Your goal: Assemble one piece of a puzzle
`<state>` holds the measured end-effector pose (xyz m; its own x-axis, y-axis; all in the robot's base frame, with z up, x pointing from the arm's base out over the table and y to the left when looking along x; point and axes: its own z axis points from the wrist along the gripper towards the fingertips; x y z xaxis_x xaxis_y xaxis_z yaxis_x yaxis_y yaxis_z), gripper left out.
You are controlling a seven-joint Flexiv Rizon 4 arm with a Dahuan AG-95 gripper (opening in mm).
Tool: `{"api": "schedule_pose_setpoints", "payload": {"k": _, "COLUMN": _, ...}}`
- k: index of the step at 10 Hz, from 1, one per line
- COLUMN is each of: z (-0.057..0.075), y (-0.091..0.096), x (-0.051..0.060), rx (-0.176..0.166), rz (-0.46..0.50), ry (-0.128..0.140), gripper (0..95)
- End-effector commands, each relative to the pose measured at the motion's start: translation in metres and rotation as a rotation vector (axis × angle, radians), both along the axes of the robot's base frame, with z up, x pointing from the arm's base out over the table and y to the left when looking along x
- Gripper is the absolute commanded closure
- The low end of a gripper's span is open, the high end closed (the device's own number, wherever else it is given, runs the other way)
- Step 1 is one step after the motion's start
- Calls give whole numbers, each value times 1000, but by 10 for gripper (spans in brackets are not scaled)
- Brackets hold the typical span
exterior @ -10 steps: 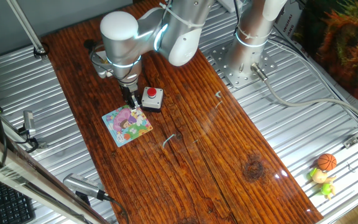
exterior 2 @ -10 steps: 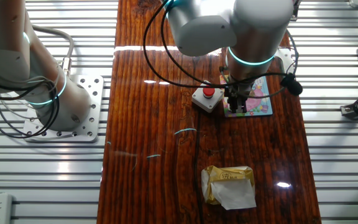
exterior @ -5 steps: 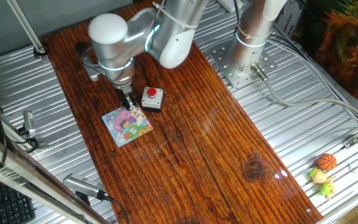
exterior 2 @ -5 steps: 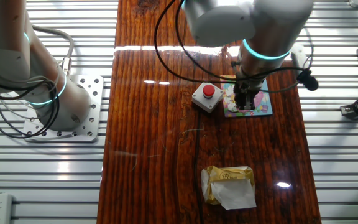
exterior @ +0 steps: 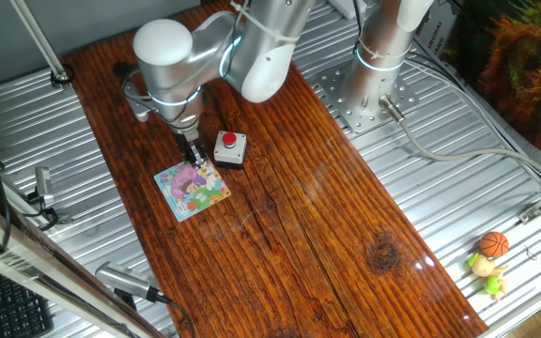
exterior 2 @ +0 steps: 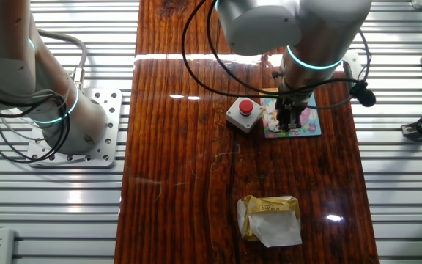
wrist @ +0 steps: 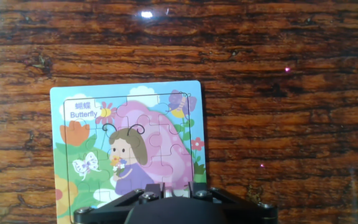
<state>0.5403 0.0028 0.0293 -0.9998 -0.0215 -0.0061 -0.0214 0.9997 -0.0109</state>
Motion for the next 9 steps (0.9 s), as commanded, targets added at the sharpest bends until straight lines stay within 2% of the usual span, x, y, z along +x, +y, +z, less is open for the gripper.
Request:
{"api": "schedule_pose_setpoints", "payload": {"k": 1, "z": 1, "y": 0, "x": 0, "rx": 2, "rz": -5, "ry": -3, "gripper": 760}}
{"api": "schedule_pose_setpoints", "payload": {"k": 8, "z": -2, "y": 1, "x": 1, "rx": -2, "rz": -18, "ry": -18, "gripper": 760}}
{"api": "schedule_pose_setpoints", "payload": {"k": 9, "z": -2, "y": 1, "x": 1, "rx": -2, "rz": -17, "ry": -20, "gripper": 570}}
